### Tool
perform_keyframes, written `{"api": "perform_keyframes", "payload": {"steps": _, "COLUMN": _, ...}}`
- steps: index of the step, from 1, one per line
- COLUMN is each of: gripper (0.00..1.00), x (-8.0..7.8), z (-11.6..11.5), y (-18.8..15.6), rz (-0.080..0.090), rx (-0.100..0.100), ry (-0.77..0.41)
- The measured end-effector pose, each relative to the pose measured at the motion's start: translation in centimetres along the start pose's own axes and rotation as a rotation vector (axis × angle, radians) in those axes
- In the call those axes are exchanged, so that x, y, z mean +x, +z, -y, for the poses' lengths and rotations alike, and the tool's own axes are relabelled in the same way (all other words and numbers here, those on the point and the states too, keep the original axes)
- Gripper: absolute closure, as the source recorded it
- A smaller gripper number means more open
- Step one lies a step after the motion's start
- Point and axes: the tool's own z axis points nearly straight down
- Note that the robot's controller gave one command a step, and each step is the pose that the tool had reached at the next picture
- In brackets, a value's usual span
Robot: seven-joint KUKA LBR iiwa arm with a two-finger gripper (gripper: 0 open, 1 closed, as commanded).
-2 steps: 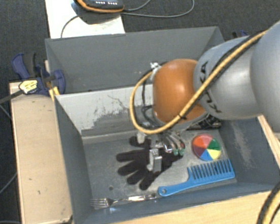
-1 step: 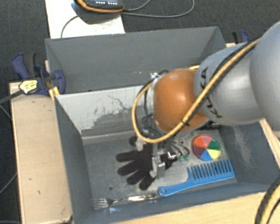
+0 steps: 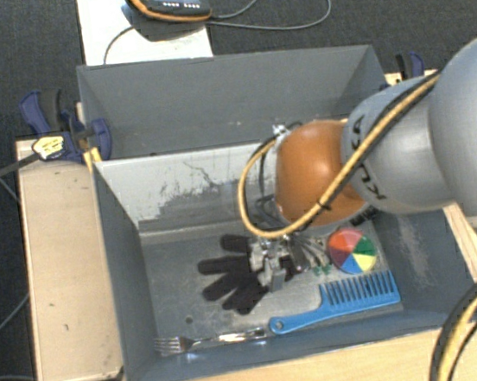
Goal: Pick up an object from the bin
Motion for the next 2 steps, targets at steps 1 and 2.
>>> {"api": "perform_keyframes", "payload": {"steps": 1, "gripper": 1.00, "x": 0.00, "z": 0.00, "y": 0.00, "rz": 0.000, "rx": 0.000, "ry": 0.001}}
{"api": "perform_keyframes", "payload": {"steps": 2, "gripper": 1.00, "x": -0.09, "z": -0.14, "y": 0.02, "rz": 0.002, "rx": 0.001, "ry": -0.029}}
